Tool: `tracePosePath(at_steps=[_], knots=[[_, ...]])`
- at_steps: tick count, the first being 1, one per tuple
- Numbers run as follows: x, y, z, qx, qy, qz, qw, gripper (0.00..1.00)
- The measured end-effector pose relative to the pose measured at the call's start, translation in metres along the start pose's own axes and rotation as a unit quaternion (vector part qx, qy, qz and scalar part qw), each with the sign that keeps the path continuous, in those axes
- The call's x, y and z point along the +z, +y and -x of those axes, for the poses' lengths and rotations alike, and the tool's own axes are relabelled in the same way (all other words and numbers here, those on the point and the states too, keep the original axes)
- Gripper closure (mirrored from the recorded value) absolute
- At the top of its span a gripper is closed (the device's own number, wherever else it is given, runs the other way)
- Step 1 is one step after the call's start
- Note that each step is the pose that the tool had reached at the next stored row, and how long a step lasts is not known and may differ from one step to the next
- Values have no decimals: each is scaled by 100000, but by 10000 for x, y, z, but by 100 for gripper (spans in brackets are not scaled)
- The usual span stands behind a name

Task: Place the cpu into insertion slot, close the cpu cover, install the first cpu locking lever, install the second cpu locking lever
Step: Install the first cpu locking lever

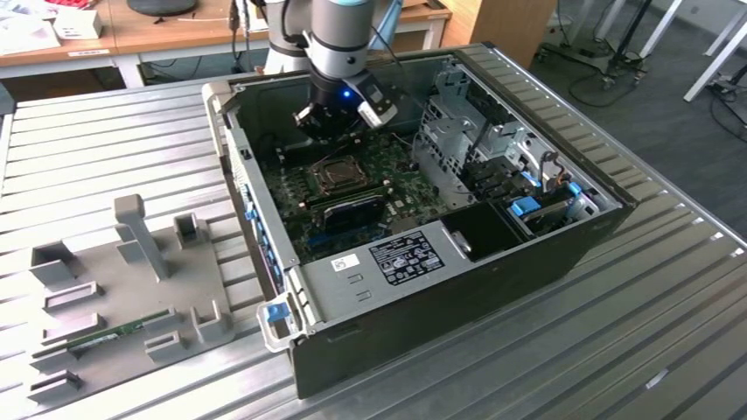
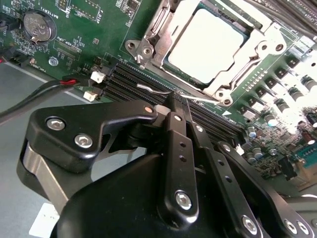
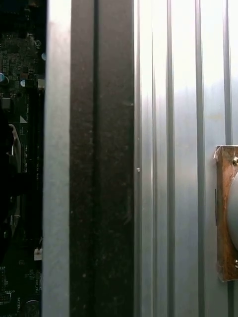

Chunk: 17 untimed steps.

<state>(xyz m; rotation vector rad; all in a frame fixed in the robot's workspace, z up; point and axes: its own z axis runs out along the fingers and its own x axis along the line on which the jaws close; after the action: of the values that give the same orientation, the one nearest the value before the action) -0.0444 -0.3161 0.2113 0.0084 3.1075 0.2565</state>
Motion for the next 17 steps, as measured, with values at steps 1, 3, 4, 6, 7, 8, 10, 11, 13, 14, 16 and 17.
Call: tracePosePath(at_steps=[1, 3, 4, 6, 7, 8, 10, 11, 13, 14, 16, 17], knots=[[3, 0, 6, 0, 2, 0, 100000, 90], [9, -1, 17, 0, 1, 0, 100000, 90], [13, -2, 22, -1, 0, 2, 100000, 90], [20, -3, 34, 0, -2, 5, 100000, 90], [24, -3, 37, -1, -3, 6, 100000, 90], [29, -4, 39, 0, -5, 5, 100000, 90], [36, -5, 39, 4, -5, 5, 100000, 90], [38, -5, 39, 6, 0, -4, 100000, 90], [42, -3, 40, -11, 1, 1, 100000, 90], [44, -2, 40, -10, -2, 3, 100000, 90], [45, 4, 39, -2, 4, -6, 100000, 90], [46, 7, 39, 3, 1, -6, 100000, 90]])
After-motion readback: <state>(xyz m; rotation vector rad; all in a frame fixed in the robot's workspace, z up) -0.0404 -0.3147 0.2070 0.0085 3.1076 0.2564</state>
